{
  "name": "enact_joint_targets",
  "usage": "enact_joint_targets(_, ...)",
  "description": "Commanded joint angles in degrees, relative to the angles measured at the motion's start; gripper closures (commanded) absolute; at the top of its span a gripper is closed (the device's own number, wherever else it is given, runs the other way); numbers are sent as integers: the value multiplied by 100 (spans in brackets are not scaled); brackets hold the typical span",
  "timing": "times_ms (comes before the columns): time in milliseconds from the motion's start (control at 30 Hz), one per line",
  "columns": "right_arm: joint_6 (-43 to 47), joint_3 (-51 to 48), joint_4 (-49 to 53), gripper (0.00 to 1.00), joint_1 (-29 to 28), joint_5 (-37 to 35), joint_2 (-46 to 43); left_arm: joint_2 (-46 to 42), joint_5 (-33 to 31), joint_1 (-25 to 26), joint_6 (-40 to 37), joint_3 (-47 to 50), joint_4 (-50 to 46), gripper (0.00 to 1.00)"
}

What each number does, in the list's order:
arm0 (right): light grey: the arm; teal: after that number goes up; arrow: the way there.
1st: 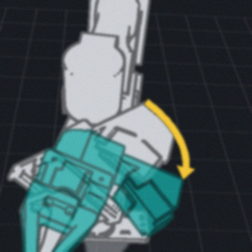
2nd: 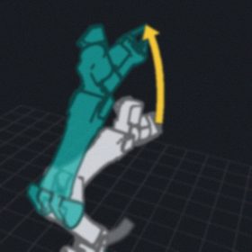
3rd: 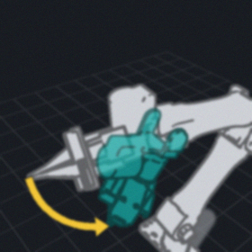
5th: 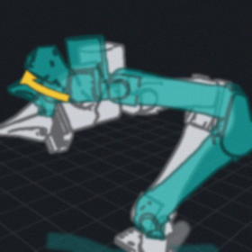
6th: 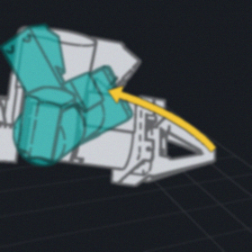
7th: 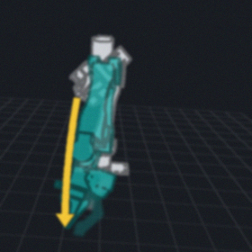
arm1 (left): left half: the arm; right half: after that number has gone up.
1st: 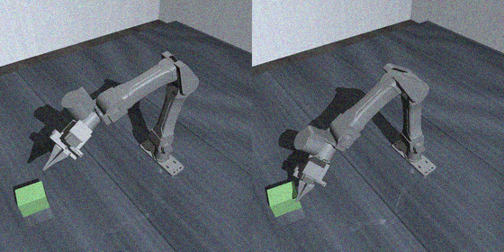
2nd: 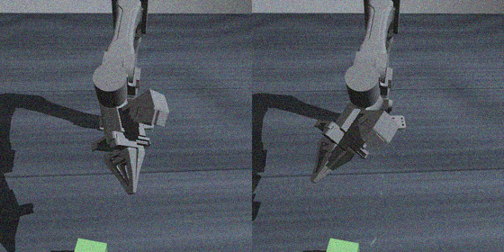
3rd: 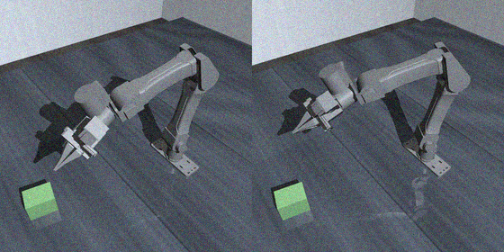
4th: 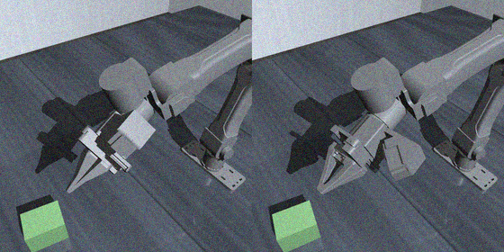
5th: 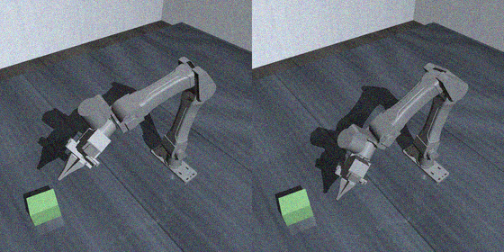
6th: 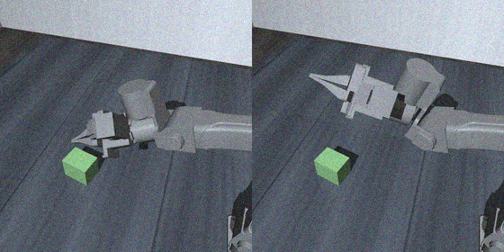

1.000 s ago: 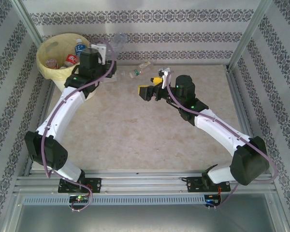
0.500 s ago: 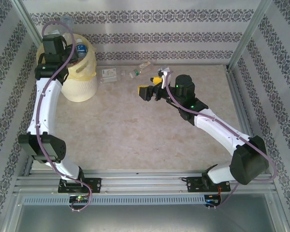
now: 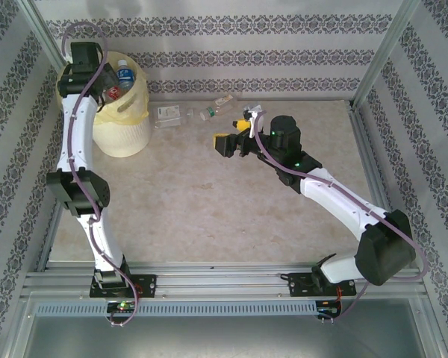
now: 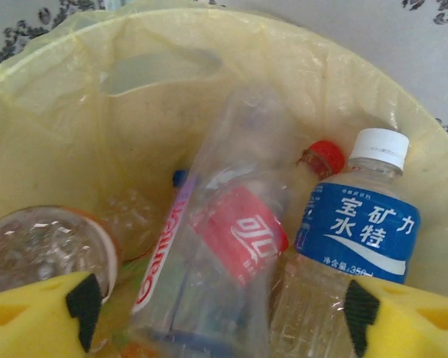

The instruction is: Put the plastic bottles in the bin

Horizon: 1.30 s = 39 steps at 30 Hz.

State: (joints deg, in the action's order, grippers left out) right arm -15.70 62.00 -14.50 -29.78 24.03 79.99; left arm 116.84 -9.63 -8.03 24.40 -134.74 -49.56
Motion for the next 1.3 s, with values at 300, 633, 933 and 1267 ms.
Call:
enact_joint_targets(300, 189, -139, 22, 2, -28, -384, -273, -316, 1336, -6, 251, -22, 60, 3)
enact_joint_targets(633, 70, -119, 45, 2, -11, -702, -223, -587, 1425, 364, -27, 293, 373, 0)
enact_joint_targets(933, -36, -166, 35, 2, 34, -935, -255, -827, 1482, 1361, -1055, 745, 1306, 0)
enact_joint_targets(1267, -187, -370, 27, 2, 164, -1126, -451, 9, 1513, 2294, -1936, 171, 1356, 0)
